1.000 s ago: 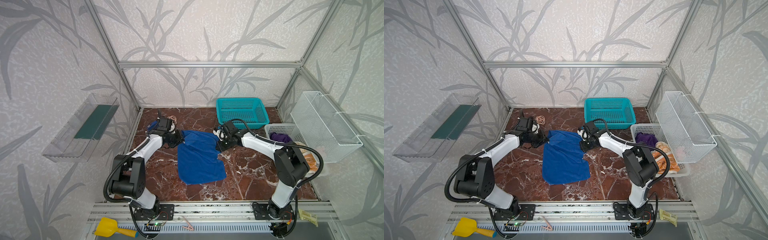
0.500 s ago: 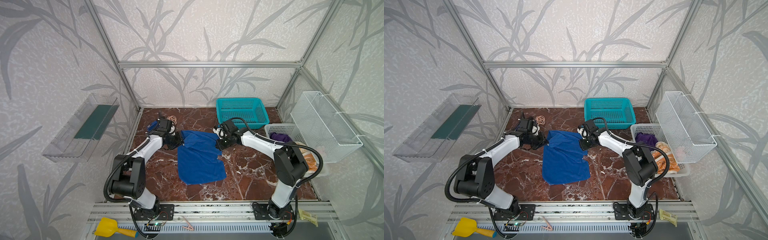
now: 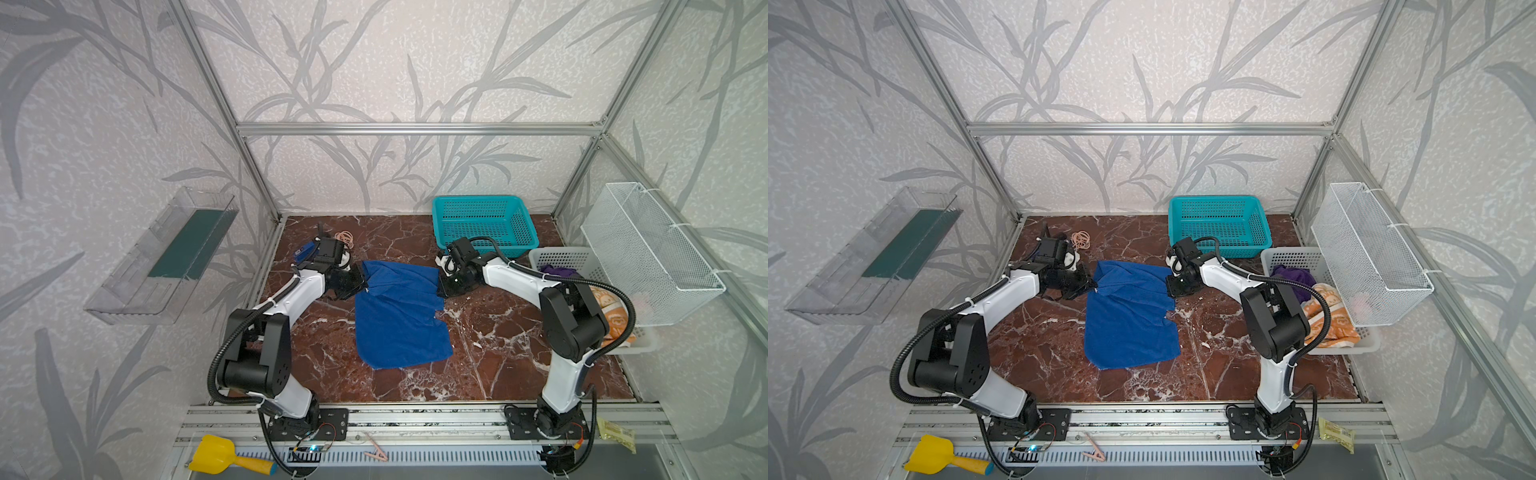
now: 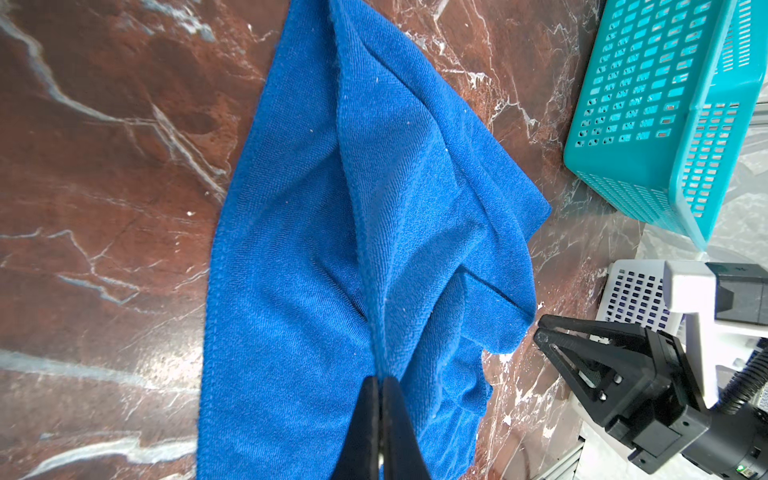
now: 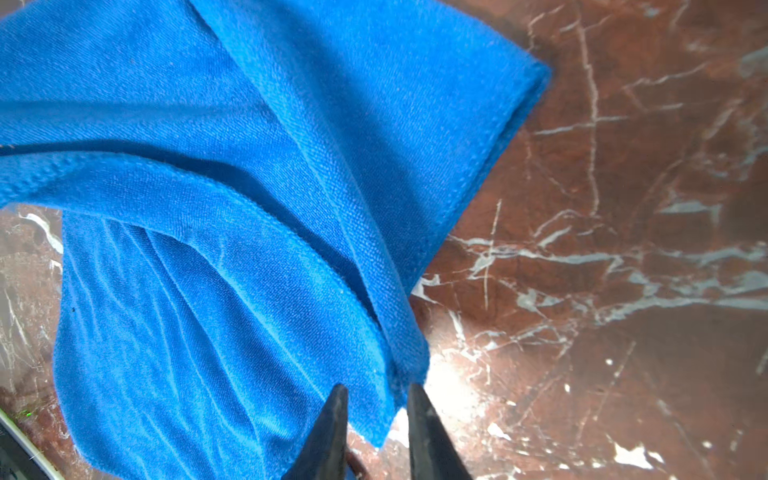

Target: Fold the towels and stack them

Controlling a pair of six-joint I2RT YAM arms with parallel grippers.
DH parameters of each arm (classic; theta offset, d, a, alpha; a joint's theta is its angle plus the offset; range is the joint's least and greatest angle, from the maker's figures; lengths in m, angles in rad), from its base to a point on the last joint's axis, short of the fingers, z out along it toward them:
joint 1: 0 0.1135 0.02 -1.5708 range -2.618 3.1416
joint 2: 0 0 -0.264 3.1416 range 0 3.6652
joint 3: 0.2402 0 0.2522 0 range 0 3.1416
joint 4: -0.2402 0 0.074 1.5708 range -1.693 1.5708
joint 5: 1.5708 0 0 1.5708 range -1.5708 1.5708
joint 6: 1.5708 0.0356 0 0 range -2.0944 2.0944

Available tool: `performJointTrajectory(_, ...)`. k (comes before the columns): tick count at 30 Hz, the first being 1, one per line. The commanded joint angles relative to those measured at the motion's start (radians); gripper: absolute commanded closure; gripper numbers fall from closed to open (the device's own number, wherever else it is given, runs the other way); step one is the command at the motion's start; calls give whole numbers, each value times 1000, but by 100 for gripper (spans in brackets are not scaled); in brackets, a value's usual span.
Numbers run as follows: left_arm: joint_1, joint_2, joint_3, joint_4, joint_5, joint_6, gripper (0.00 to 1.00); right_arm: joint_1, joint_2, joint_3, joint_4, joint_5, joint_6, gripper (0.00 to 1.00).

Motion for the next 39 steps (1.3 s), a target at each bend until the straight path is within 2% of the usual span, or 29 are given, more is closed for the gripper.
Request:
performJointTrajectory(1,6,5,-6,-19,-11,16,100,-1,33,19,-1,-14,14,72)
performJointTrajectory(17,6,25,-5,-12,-7,19,100,0,81,38,27,-29,17,73)
performJointTrajectory(19,6,25,-1,-14,-6,20,100,0,90,50,27,-19,14,78)
performJointTrajectory(22,11,23,21,-37,-1,29,100,-1,75,72,27,1,6,93)
performJointTrajectory(24,18,20,59,-66,5,42,100,-2,41,95,27,19,-6,100)
performJointTrajectory(33,73,25,418,-244,27,129,100,-16,-135,313,-6,133,-83,100)
performJointTrajectory(39,88,-28,602,-308,-11,170,100,-16,-290,393,12,167,-131,100)
